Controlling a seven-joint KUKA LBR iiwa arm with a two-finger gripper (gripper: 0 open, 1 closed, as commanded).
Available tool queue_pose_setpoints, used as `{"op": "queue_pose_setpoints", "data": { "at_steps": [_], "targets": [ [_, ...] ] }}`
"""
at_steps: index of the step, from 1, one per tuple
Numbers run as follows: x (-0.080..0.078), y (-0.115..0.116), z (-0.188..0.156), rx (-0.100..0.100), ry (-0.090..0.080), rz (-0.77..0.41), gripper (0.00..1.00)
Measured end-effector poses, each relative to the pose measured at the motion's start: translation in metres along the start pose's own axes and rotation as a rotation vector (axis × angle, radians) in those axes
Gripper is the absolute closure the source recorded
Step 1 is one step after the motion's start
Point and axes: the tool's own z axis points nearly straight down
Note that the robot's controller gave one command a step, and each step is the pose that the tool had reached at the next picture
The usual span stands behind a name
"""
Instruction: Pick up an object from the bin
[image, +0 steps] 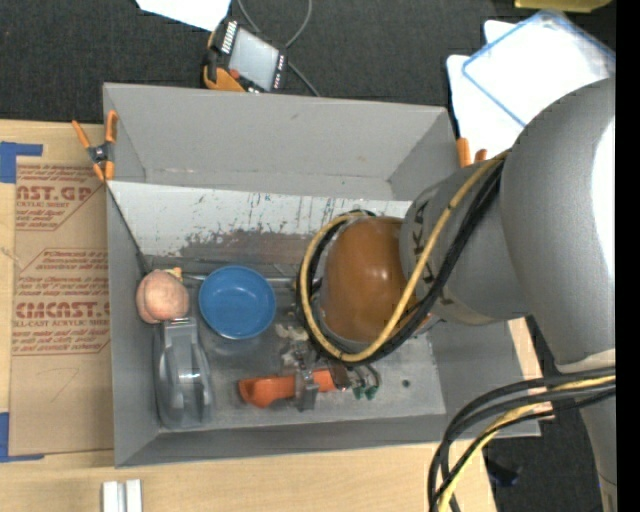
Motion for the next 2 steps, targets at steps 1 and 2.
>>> {"op": "queue_pose_setpoints", "data": {
  "at_steps": [1,2],
  "targets": [
    [0.000,0.000,-0.008,0.000,-0.001,0.000,1.00],
    [0.003,0.000,-0.026,0.000,0.011,0.000,1.00]
  ]
}}
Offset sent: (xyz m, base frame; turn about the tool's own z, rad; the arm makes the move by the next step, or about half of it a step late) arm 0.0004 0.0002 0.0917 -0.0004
